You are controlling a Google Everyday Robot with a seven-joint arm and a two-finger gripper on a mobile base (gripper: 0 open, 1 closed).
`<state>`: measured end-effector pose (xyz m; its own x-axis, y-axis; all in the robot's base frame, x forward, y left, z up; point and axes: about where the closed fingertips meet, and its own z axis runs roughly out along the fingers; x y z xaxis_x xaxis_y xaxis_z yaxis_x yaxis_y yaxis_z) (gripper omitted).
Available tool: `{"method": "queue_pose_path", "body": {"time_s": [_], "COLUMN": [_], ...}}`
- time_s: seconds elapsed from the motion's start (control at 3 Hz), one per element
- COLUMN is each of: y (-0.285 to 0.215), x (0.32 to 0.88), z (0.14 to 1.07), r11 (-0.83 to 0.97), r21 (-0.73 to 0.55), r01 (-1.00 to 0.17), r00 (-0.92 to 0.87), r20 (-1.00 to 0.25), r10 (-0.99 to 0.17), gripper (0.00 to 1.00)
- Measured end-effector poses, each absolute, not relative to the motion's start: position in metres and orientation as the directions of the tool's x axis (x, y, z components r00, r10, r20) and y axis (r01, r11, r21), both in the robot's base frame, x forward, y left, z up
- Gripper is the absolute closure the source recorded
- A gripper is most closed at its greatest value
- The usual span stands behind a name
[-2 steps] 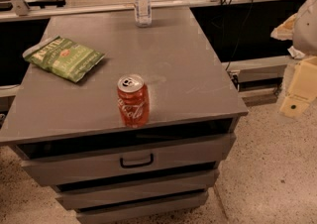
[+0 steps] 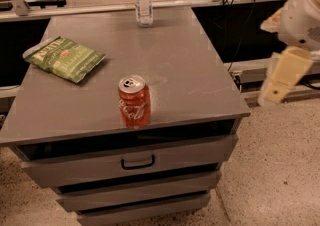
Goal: Move blue plastic bottle near coke can
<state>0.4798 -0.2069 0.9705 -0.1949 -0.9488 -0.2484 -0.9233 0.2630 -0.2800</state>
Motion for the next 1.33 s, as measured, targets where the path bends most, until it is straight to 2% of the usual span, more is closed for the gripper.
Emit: {"method": "queue_pose_path", "body": {"time_s": [0.67,1.0,1.33], "y": [-0.162,-0.141,-0.143], "x": [0.62,0.674,0.687], "z": [0.967,0.968,0.992], "r11": [0.258,0.274,0.295], "r21": [-0.323,-0.316,-0.353], "r01": [-0.91,-0.908,-0.888], "r00": [-0.094,-0.051,-0.026], "r20": [-0.445,-0.566,-0.601], "r10": [-0.891,-0.823,-0.799], "gripper": [0.0,0.0,0.0]}}
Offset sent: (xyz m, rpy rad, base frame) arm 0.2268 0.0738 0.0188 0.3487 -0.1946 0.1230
